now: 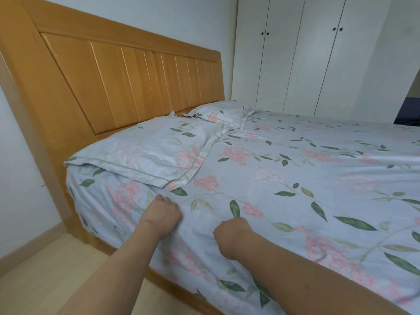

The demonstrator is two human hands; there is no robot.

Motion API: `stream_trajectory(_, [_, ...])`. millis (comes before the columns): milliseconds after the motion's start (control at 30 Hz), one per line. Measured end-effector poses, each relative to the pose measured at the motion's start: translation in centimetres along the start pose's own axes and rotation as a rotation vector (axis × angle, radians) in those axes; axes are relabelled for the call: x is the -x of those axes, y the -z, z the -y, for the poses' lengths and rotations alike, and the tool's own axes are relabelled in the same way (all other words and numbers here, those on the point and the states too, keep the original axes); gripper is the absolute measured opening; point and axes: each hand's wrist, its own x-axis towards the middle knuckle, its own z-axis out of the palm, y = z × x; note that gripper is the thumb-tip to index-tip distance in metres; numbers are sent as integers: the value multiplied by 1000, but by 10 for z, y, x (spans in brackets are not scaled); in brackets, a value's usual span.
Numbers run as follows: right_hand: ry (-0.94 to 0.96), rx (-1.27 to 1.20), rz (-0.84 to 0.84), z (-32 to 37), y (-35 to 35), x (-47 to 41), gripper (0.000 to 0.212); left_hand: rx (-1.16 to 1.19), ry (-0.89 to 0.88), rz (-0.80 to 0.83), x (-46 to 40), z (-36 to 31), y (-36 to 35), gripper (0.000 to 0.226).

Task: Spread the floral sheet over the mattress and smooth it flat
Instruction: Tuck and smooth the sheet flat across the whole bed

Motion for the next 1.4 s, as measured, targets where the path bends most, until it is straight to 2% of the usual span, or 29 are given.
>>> stream_trajectory(133, [24,-72,30,-3,21,1,26,43,19,-12,5,12,-1,31])
stream_trajectory(400, [67,121,-34,12,45,8,23,77,22,-32,26,33,-4,28])
stream_trajectory(600, [66,15,-2,11,19,13,21,-1,72,95,15,0,-8,31])
stream_trajectory(733, [56,-41,19,3,15,13,23,-50,109,79,11,-6,-5,49])
stream_trajectory(867, [70,-42,15,3,27,13,26,-86,53,37,3,-6,-7,27])
stream_trajectory(1033, [81,9,-31,8,34,9,25,-139,-11,118,6,2,-10,24])
stream_trajectory(1233, [62,-9,32,14,20,12,26,-225,-94,289,0,-17,-18,31])
stream_trajectory(1333, [57,-37,45,10,30,9,26,-158,-79,350,7,-19,-14,32])
stream_trajectory(1400, [58,-52,40,10,29,6,26,-68,-29,292,7,-21,-13,28])
